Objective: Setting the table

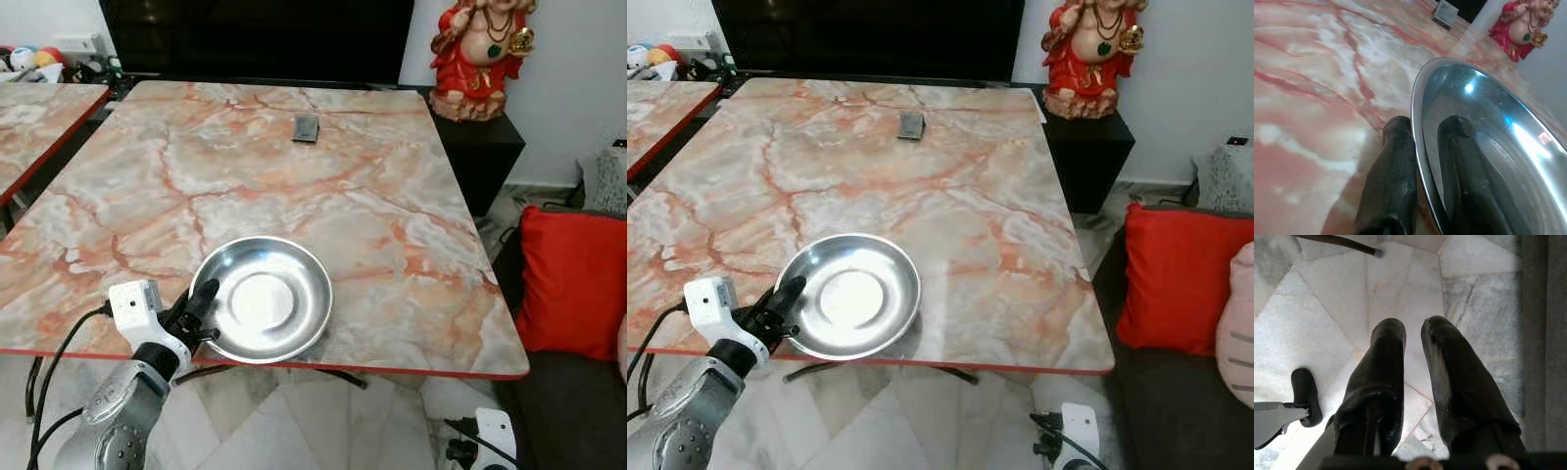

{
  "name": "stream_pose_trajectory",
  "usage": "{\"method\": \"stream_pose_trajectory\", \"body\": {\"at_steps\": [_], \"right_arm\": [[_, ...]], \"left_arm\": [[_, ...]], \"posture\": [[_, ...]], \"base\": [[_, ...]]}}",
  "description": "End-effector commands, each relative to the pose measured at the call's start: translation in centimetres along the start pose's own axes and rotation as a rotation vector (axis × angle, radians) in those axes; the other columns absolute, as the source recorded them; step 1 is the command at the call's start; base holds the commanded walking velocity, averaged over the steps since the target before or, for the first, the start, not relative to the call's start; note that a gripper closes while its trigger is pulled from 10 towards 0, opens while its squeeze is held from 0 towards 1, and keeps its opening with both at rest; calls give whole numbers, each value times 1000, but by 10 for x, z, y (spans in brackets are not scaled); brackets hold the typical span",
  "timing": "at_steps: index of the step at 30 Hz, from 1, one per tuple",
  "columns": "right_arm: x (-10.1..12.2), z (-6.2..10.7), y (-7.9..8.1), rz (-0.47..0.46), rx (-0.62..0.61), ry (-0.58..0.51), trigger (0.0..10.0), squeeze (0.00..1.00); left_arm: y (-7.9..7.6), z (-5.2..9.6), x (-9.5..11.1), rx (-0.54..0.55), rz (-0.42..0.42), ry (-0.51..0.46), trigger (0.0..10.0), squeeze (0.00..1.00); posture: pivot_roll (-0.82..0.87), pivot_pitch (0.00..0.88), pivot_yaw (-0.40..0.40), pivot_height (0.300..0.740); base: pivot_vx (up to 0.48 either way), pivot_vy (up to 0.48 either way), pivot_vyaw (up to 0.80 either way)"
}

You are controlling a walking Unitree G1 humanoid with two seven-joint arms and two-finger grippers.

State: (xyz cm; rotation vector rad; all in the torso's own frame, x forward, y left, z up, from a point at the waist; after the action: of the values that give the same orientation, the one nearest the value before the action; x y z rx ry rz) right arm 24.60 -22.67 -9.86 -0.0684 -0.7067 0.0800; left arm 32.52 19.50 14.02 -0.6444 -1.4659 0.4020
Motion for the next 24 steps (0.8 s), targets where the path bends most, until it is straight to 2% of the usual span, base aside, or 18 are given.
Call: {"method": "stream_pose_trajectory", "body": {"at_steps": [1,7,14,24], "right_arm": [[-6,1,-3,-1,-9,16,10000,0],[-6,1,-4,2,-8,17,10000,0],[-6,1,-3,4,-6,17,10000,0],[-6,1,-3,0,-9,17,10000,0]], "left_arm": [[0,-1,5,0,2,-21,10000,0],[10,6,1,29,-8,-2,10000,0],[8,8,-14,9,-55,54,10000,0],[8,2,-15,24,-44,29,10000,0]], "posture": [[79,128,-29,740],[86,130,-30,740],[81,131,-30,740],[77,125,-28,740]], "base": [[0,0,0],[0,0,0],[0,0,0],[0,0,0]]}}
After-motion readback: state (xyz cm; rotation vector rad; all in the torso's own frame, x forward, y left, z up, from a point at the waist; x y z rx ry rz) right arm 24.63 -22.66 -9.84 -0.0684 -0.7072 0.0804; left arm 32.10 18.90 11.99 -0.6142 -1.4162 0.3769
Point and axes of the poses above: a point about 5 cm out from each wrist's last joint towards the gripper, its own z axis pointing back from the gripper into the wrist, its own x axis along the axis of the wrist's last joint, y = z × x, the point moved 5 cm from there along -z, pointing out of the wrist towards the gripper, and after that the axes turned 15 degrees about z, right-handed, at the moved point
